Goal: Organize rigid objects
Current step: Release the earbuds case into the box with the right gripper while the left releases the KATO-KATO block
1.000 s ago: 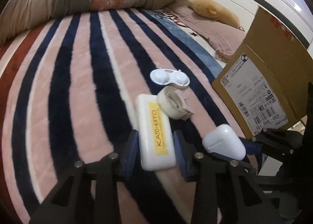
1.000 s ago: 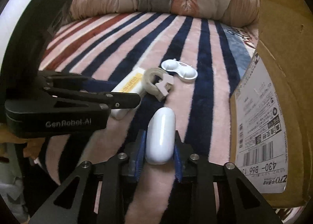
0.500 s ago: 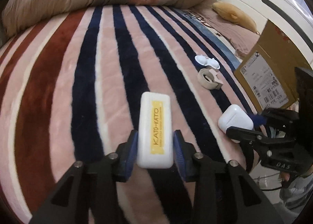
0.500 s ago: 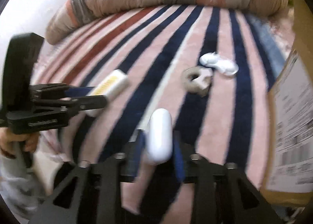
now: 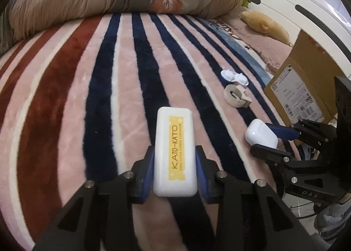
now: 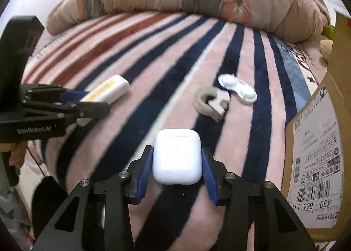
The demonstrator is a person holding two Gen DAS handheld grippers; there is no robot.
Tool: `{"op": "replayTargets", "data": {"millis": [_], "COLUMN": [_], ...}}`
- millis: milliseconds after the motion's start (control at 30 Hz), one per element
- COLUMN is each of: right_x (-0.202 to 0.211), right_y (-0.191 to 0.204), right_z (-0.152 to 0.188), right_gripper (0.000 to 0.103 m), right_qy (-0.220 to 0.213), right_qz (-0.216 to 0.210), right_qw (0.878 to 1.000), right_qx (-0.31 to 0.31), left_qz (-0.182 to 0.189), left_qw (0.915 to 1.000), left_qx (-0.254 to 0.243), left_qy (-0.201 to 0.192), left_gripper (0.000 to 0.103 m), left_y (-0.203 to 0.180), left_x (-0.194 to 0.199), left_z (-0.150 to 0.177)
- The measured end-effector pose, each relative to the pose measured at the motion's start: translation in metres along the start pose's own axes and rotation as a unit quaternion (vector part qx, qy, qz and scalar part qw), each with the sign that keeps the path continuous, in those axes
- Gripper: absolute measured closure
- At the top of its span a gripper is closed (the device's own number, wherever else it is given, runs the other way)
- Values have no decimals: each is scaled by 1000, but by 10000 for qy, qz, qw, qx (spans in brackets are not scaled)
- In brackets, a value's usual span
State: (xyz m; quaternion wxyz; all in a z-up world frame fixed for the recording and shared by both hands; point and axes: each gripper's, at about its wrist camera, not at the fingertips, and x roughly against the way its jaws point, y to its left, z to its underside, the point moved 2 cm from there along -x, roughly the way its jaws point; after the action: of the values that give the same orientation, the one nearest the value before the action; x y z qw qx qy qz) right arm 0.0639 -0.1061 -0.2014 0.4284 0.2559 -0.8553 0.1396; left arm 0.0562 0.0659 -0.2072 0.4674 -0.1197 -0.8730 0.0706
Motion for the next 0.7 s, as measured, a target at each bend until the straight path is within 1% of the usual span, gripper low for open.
{"op": "replayTargets", "data": {"millis": [100, 200, 300, 400, 500, 567, 700], "right_x": [20, 48, 83, 119, 155, 176, 211], "right_y": [7, 14, 16, 8, -7, -25, -70], "right_z": [-8, -19, -30, -35, -31, -25, -6], "right_gripper": [64, 64, 64, 64, 64, 64, 64], "right_qy": [-252, -571, -951, -1359, -1700, -1881, -2125], "right_qz": [-76, -303, -388, -419, -283, -160, 224], "right_qw": [9996, 9977, 9943, 9894, 9847, 9819, 9768], "right_qx": [115, 181, 275, 306, 252, 114, -102], "left_qz": [-108, -46, -48, -18, 215, 357, 711], "left_qw": [9998, 9993, 9977, 9951, 9911, 9885, 9827], "left_qx": [-60, -106, -250, -397, -695, -875, -1241], "left_qy": [-132, -366, -632, -903, -1113, -1184, -1177], "left_gripper": [71, 71, 71, 71, 71, 71, 71], "left_y": [-2, -10, -28, -52, -91, -112, -163], "left_x": [19, 48, 82, 112, 135, 142, 136], "left_z": [-3, -9, -19, -32, -48, -58, -81]}}
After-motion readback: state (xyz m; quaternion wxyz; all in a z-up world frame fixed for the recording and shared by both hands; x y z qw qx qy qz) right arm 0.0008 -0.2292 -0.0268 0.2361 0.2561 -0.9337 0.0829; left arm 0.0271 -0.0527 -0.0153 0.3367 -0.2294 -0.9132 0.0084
